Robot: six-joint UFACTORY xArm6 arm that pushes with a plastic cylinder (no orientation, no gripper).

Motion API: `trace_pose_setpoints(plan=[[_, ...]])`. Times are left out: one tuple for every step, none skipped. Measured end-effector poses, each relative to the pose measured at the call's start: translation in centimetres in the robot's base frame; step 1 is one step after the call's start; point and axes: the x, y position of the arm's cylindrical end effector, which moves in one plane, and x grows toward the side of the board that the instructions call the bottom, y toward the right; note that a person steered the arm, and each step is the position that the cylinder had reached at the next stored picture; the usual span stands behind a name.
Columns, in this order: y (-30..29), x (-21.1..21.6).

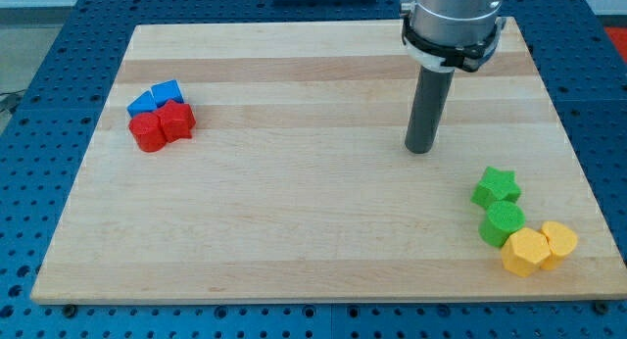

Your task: Move the arm to the top left corner of the board

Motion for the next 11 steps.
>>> trace_pose_setpoints(plan=[[-4.2, -3.0], [-10.4, -6.5], [-10.4, -6.5], [-11.5, -8.1], [-17.0, -9.8], [-17.2, -9.4], [-20.1, -10.4], [-27.7, -13.0], [-27.7, -13.0], [-31.2, -17.0], [-34.5, -18.4]])
